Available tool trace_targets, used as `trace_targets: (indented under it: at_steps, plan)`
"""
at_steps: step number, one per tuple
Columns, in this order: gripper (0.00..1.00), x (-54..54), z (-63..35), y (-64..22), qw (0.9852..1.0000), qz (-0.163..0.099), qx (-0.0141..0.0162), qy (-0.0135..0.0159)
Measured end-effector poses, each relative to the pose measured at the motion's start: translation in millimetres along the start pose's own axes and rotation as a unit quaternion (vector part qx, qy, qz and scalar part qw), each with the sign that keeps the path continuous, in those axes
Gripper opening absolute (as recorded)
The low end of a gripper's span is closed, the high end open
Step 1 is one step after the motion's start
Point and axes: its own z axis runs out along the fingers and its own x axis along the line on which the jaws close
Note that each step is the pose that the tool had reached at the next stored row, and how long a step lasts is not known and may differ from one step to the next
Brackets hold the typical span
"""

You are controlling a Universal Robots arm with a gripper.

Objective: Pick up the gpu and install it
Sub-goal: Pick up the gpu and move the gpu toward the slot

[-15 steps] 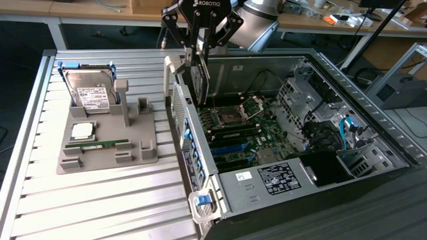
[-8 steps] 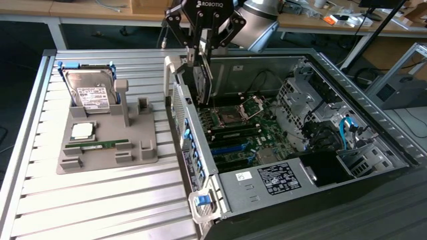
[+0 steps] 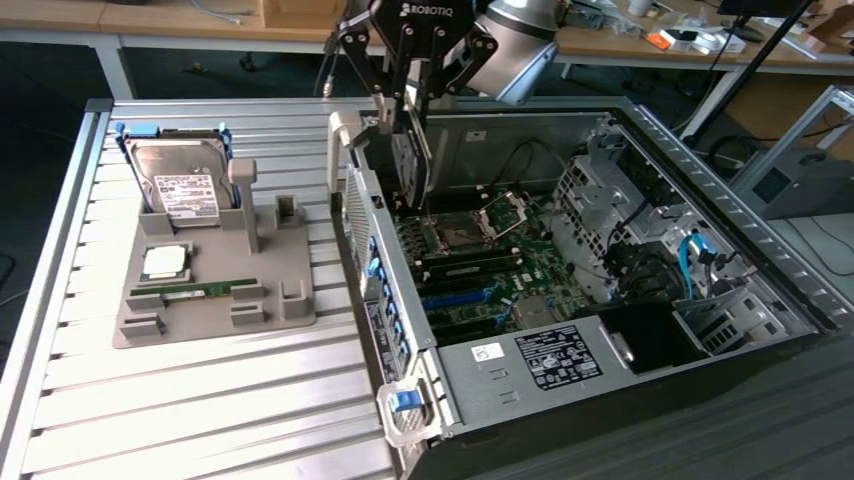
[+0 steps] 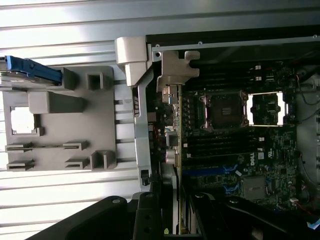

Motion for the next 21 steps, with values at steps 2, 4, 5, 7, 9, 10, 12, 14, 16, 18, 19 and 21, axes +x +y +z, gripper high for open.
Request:
trace_targets:
  at_steps: [2, 4, 5, 7, 9, 10, 12, 14, 16, 18, 19, 21]
  plan:
    - [0.27, -0.9, 0.1, 0.0, 1.0000, 0.000, 0.0001, 0.0000]
    - [0.27, -2.1, 0.3, 0.1, 1.0000, 0.000, 0.0001, 0.0000]
    - [0.27, -2.8, 0.4, 0.2, 1.0000, 0.000, 0.0001, 0.0000]
    - [0.27, -4.2, 0.6, 0.3, 1.0000, 0.000, 0.0002, 0.0000]
    - [0.27, -5.4, 0.8, 0.4, 1.0000, 0.000, 0.0002, 0.0000]
    - [0.27, -5.8, 0.9, 0.4, 1.0000, 0.000, 0.0002, 0.0000]
    - [0.27, -7.3, 1.1, 0.5, 1.0000, 0.000, 0.0002, 0.0000]
    - [0.27, -8.7, 1.3, 0.6, 1.0000, 0.000, 0.0003, 0.0000]
    - [0.27, -10.5, 1.5, 0.8, 1.0000, 0.000, 0.0003, 0.0000]
    - [0.27, -11.5, 1.7, 0.8, 1.0000, 0.000, 0.0003, 0.0000]
    - [0.27, -11.9, 1.7, 0.9, 1.0000, 0.000, 0.0004, 0.0000]
    - [0.27, -13.0, 1.9, 0.9, 1.0000, 0.000, 0.0004, 0.0000]
